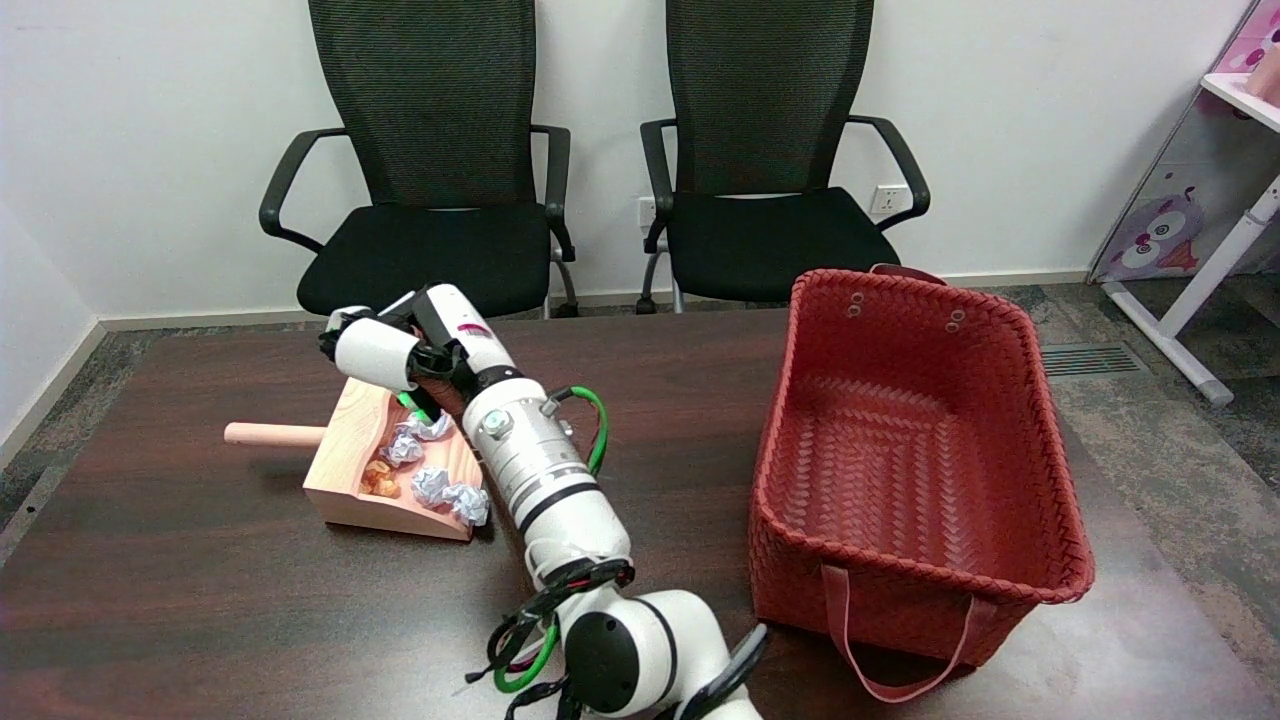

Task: Sweep the paper ball into the dustpan.

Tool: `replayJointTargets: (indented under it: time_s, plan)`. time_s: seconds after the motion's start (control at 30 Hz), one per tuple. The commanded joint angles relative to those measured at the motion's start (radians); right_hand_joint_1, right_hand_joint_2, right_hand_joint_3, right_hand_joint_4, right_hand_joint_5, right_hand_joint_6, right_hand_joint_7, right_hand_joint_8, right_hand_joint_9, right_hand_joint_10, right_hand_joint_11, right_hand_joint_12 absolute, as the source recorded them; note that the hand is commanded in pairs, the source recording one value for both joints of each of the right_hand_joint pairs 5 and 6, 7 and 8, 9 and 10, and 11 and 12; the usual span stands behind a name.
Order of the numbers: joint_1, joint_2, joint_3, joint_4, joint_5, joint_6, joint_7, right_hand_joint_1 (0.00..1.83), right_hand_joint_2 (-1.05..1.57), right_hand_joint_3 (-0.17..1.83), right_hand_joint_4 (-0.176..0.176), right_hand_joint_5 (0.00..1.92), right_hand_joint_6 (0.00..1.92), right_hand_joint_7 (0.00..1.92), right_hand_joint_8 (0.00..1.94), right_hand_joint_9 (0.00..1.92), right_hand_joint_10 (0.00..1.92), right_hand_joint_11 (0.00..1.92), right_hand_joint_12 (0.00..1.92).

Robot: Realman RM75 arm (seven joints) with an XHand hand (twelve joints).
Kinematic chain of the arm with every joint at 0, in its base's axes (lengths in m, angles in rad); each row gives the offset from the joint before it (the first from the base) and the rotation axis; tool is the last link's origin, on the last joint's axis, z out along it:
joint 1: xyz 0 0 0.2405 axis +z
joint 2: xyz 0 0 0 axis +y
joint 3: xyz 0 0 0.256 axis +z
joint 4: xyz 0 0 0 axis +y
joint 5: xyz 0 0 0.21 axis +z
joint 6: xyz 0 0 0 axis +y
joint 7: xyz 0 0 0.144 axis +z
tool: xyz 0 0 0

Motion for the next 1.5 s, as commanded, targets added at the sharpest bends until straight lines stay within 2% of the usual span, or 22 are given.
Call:
replayJointTargets:
  time_s: [0.03, 0.17, 0.3, 0.4, 0.53, 0.6, 0.67, 0.8, 1.07, 1.3, 1.5]
  plan:
    - [0.168, 0.101, -0.211, 0.316, 0.259, -0.320, 0.003, 0.72, 1.35, 1.83, 0.030, 1.92, 1.92, 1.92, 1.92, 1.92, 1.92, 1.92, 1.92]
    - [0.237, 0.148, -0.331, 0.419, 0.365, -0.455, 0.005, 0.67, 1.27, 1.83, 0.003, 1.92, 1.92, 1.92, 1.92, 1.92, 1.92, 1.92, 1.92]
    - [0.314, 0.192, -0.495, 0.522, 0.561, -0.599, 0.033, 0.63, 1.24, 1.83, -0.015, 1.92, 1.92, 1.92, 1.92, 1.92, 1.92, 1.92, 1.92]
    - [0.349, 0.204, -0.552, 0.566, 0.674, -0.660, 0.087, 0.60, 1.21, 1.83, -0.013, 1.92, 1.92, 1.92, 1.92, 1.92, 1.92, 1.92, 1.92]
    - [0.374, 0.207, -0.570, 0.599, 0.728, -0.701, 0.227, 0.58, 1.16, 1.83, -0.002, 1.92, 1.92, 1.92, 1.92, 1.92, 1.92, 1.92, 1.92]
    - [0.386, 0.207, -0.570, 0.615, 0.739, -0.723, 0.348, 0.59, 1.13, 1.61, -0.001, 1.92, 1.92, 1.92, 1.92, 1.92, 1.92, 1.92, 1.92]
    - [0.390, 0.207, -0.570, 0.620, 0.765, -0.728, 0.469, 0.61, 1.06, 1.49, -0.001, 1.92, 1.92, 1.92, 1.92, 1.92, 1.92, 1.92, 1.92]
    - [0.391, 0.213, -0.570, 0.621, 0.803, -0.742, 0.645, 0.66, 0.91, 1.39, -0.003, 1.92, 1.92, 1.92, 1.92, 1.92, 1.92, 1.92, 1.92]
    - [0.397, 0.262, -0.610, 0.556, 0.793, -0.763, 0.676, 0.73, 0.81, 1.56, -0.008, 1.92, 1.92, 1.92, 1.92, 1.92, 1.92, 1.92, 1.92]
    - [0.395, 0.307, -0.633, 0.489, 0.793, -0.774, 0.659, 0.74, 0.83, 1.57, -0.011, 1.92, 1.92, 1.92, 1.92, 1.92, 1.92, 1.92, 1.92]
    - [0.381, 0.351, -0.635, 0.393, 0.793, -0.768, 0.501, 0.75, 0.92, 1.52, -0.011, 1.92, 1.92, 1.92, 1.92, 1.92, 1.92, 1.92, 1.92]
